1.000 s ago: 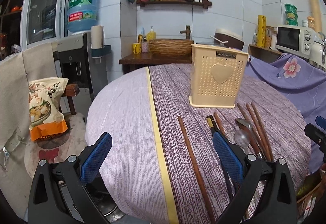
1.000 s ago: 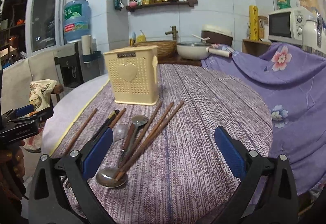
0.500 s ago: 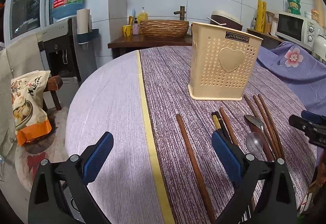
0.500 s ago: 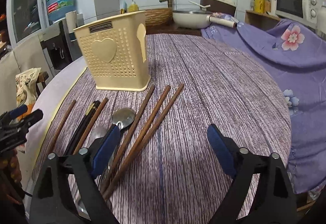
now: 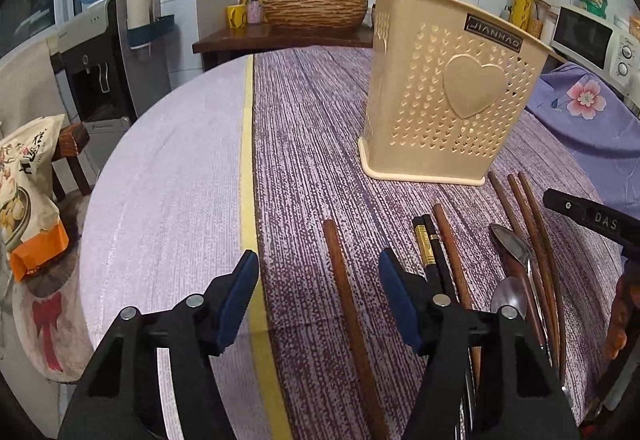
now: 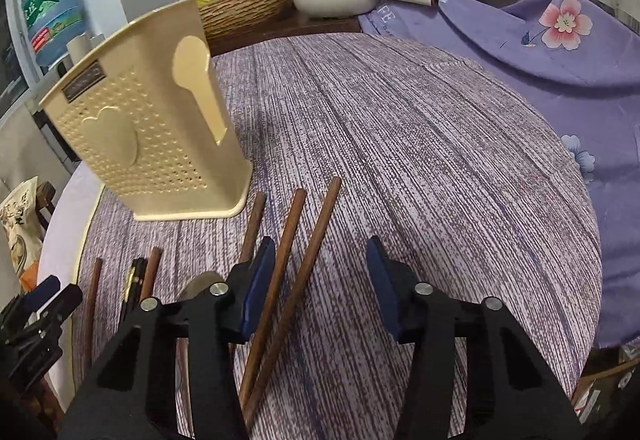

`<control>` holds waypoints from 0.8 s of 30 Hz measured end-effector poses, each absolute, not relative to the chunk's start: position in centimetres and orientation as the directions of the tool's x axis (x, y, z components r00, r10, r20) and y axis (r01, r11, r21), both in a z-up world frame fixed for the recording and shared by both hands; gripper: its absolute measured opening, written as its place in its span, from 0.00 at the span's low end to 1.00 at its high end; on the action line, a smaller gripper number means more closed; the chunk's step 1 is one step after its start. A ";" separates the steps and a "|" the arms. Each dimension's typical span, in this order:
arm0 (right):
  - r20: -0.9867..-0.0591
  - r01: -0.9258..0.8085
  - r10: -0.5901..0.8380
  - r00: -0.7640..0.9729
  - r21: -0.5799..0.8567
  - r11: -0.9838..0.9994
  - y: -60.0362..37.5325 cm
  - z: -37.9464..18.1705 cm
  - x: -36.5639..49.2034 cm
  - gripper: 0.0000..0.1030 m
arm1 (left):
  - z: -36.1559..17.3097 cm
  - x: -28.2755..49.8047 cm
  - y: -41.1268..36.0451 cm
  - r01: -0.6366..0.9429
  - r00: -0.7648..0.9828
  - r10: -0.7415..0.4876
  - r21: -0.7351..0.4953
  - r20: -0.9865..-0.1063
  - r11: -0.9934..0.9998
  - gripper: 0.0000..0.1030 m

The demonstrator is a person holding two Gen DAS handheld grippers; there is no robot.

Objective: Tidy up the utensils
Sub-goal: 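Close the left gripper on a brown chopstick while the right gripper grasps another brown chopstick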

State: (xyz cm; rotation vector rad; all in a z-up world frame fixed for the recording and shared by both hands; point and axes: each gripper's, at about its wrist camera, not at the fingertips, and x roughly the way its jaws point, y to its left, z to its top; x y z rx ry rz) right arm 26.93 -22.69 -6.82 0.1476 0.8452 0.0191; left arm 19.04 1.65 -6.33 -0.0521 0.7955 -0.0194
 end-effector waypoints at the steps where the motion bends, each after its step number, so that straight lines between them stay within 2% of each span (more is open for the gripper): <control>1: -0.751 0.046 0.074 0.656 0.138 0.989 -22.7 -7.0 27.3 0.41 | -6.4 19.3 1.6 -0.006 0.694 -0.030 -0.047 -0.719 0.999 0.57; 18: -0.801 0.010 0.062 0.596 0.084 0.996 -21.3 -8.3 31.0 0.27 | -7.7 21.3 0.1 0.004 0.639 0.008 0.014 -0.769 1.000 0.41; 24: -0.799 0.002 0.069 0.598 0.088 0.996 -21.7 -8.2 31.5 0.18 | -7.5 22.5 -0.1 0.021 0.605 -0.002 0.013 -0.796 1.000 0.36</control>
